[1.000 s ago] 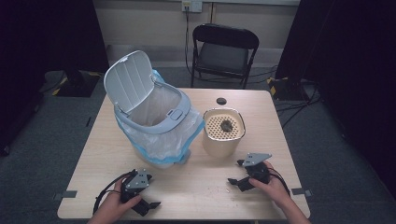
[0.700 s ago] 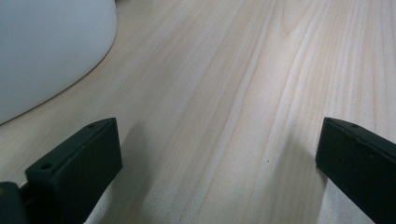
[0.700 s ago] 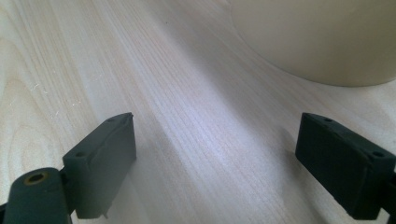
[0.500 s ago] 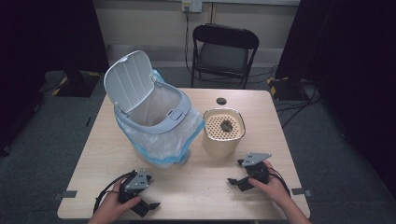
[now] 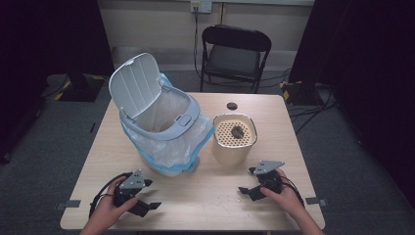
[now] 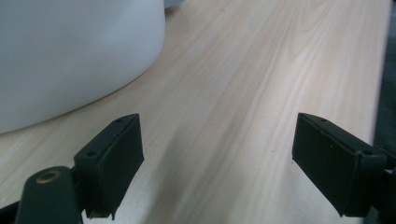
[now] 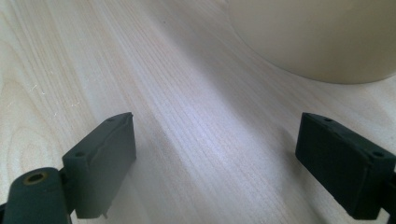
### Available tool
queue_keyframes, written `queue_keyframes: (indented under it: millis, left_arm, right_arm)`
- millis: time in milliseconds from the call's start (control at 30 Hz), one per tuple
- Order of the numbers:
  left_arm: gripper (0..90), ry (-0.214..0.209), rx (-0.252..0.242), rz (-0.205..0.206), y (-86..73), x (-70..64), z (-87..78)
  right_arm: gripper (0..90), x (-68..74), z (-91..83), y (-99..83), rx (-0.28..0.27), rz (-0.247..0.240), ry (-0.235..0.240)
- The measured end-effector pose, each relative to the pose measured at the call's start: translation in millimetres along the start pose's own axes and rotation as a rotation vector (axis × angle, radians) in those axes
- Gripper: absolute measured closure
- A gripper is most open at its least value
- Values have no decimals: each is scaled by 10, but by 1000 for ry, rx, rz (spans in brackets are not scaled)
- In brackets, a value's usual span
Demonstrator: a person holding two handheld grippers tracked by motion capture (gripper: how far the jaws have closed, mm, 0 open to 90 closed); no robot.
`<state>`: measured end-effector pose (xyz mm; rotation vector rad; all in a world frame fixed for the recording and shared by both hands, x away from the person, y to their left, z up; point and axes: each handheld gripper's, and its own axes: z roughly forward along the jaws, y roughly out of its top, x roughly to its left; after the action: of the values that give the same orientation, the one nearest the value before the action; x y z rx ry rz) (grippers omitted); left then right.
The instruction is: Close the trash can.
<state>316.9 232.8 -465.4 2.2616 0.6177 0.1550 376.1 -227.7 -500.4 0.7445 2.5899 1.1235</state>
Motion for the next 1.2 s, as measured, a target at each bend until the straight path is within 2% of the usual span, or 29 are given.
queue_keyframes:
  millis: [33,233,400,767,1033,1100,1200]
  left_arm:
    - [160,-1,15,3,19,9,-42]
    - [159,-13,13,-24,64,84,-280]
    - [160,2,12,-33,113,129,-468]
    - [160,0,20,-41,264,171,-737]
    - [160,22,-26,-55,416,237,-998]
    - [159,41,-43,-64,489,277,-1111]
    - [159,59,-48,-71,551,310,-1191]
  right_arm:
    - [116,2,-3,0,3,1,-4]
    - [116,8,-3,-3,0,5,-8]
    - [116,9,-4,-3,0,5,-10]
    - [116,18,-7,-6,1,14,-15]
    - [116,22,-9,-8,0,13,-16]
    - [116,23,-9,-9,0,13,-17]
    - [116,23,-9,-9,0,13,-17]
